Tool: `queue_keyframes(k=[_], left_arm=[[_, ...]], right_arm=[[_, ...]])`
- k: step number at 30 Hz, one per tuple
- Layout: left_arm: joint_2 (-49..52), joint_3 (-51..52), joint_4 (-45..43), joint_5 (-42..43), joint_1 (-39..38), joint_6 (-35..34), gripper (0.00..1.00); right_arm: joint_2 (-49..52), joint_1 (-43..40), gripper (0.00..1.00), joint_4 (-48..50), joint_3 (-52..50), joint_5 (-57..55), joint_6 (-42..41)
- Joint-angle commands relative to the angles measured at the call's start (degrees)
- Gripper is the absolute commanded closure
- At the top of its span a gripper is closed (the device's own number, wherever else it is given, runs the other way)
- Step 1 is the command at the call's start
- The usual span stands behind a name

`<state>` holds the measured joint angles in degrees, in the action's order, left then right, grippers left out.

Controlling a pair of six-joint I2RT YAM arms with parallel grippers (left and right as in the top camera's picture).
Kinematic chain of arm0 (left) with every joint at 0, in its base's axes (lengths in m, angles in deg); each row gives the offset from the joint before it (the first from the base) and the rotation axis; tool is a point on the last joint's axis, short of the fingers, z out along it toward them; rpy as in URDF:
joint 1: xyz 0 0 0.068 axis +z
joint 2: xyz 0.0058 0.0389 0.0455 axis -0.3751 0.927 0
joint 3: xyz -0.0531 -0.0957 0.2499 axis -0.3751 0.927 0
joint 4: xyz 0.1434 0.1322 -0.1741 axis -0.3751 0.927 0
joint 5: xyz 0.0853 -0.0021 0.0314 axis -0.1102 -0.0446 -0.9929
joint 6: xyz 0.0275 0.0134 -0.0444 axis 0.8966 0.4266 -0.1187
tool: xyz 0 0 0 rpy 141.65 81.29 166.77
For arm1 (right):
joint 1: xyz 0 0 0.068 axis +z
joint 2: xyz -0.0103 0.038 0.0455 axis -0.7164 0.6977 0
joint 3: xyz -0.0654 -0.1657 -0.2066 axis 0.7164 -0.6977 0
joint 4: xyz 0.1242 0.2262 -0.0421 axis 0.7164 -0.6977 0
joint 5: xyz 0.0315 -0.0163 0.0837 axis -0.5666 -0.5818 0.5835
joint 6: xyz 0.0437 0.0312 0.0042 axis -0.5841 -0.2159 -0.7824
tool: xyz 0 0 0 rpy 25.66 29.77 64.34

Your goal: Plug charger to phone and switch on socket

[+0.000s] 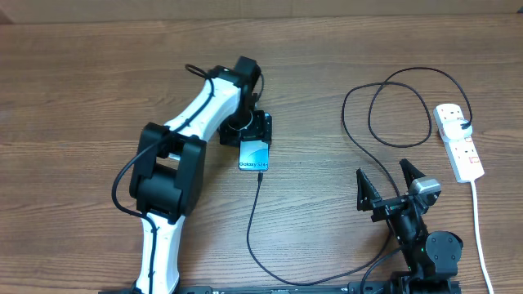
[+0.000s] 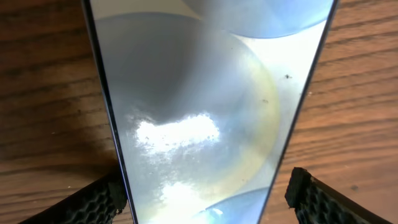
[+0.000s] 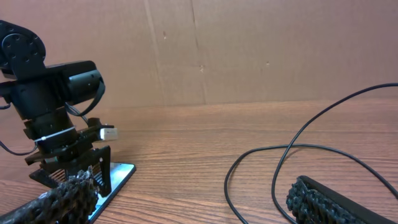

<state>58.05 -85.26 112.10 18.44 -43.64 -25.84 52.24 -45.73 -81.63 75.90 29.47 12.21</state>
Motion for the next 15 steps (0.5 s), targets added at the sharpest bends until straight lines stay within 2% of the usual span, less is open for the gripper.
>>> queue_keyframes(k=[1,4,5,9,15], left_arm=[[4.48,2.78,0.44,7.04,0.22,1.57,0.16],[4.48,2.78,0.37,5.57,0.22,1.31,0.07],[4.48,2.78,0.42,5.16,0.17,1.03,0.0],[4.46,2.69,0.94,2.19,-0.28,-2.16,0.0],[4.46,-3.93,7.43,-8.41,-0.33,-5.35,0.0]], right_arm=[[-0.52,0.24,0.0,0.28,-0.57,-0.57,0.04],[-0.52,0.24,0.0,0.26,-0.57,-0.57,0.04],[-0.52,0.24,0.0,0.28,-0.57,-0.57,0.04],[-0.52,0.24,0.0,0.28,-0.57,-0.57,0.04],[-0.52,0.24,0.0,0.28,-0.57,-0.57,0.04]])
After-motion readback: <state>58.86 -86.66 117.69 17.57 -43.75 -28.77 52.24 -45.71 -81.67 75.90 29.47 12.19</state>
